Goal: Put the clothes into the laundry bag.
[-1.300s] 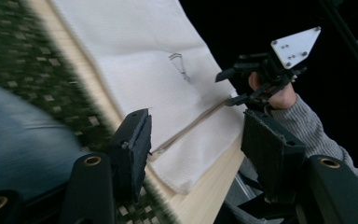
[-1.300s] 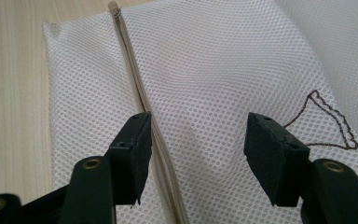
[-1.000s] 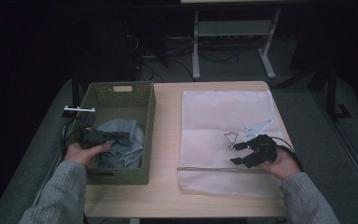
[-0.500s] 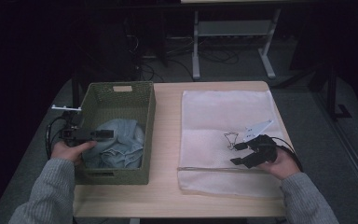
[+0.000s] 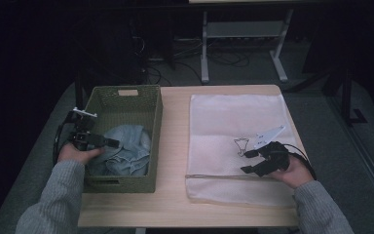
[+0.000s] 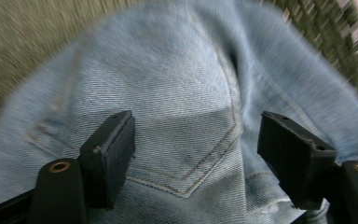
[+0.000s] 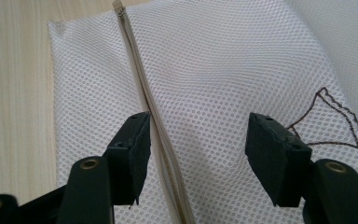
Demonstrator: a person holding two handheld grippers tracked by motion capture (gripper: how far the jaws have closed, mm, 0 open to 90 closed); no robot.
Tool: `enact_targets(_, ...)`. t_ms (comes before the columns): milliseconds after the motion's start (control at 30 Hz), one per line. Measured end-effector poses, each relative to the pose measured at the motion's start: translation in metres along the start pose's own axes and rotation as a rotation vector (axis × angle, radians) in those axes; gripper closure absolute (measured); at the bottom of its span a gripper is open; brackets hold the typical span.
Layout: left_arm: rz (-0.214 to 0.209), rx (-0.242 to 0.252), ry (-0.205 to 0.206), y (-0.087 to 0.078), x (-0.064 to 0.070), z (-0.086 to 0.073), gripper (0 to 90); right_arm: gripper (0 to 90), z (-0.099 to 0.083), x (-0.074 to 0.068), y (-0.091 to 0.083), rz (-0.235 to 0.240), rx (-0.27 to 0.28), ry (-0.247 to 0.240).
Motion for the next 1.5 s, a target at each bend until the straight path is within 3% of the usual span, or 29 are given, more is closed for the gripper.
enact_targets(133, -0.002, -0.065, 0.011, 0.012, 0.004, 0.004, 22.1, 39.8, -0.001, 0.000, 0.000, 0.002, 0.001, 0.001)
enact_targets(233, -0.044, -0.098, -0.014, 0.019, 0.005, 0.006, 17.5, 39.8, -0.002, 0.000, 0.000, 0.006, -0.001, 0.002)
enact_targets(333, -0.068, -0.128, -0.005, 0.023, 0.006, 0.006, 16.0, 39.7, -0.003, 0.001, 0.000, 0.004, -0.006, 0.001)
enact_targets(400, -0.084, -0.147, 0.008, 0.025, 0.007, 0.005, 14.8, 39.4, -0.003, 0.002, -0.001, 0.004, -0.002, 0.007)
enact_targets(600, -0.073, -0.211, 0.054, 0.038, 0.016, 0.006, 10.7, 36.8, -0.003, 0.002, 0.003, 0.003, -0.017, 0.016)
enact_targets(933, 0.054, -0.281, 0.139, 0.054, 0.030, 0.005, 9.9, 35.2, 0.000, 0.000, 0.006, 0.001, -0.019, 0.017)
enact_targets(1233, 0.186, -0.329, 0.212, 0.068, 0.040, 0.003, 19.9, 35.0, -0.002, -0.001, 0.006, -0.015, -0.034, 0.002)
enact_targets(1500, 0.204, -0.300, 0.192, 0.067, 0.038, 0.002, 32.5, 38.4, -0.008, 0.002, 0.005, -0.066, -0.066, -0.029)
Point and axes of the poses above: each handheld gripper's, and its own axes: y roughly forward along the jaws, z roughly out of its top, x roughly to its right, the point moved 2 cm from there along y, roughly forward along the jaws, and after that the axes turned 6 degrees about y, right-handed, at the moved point
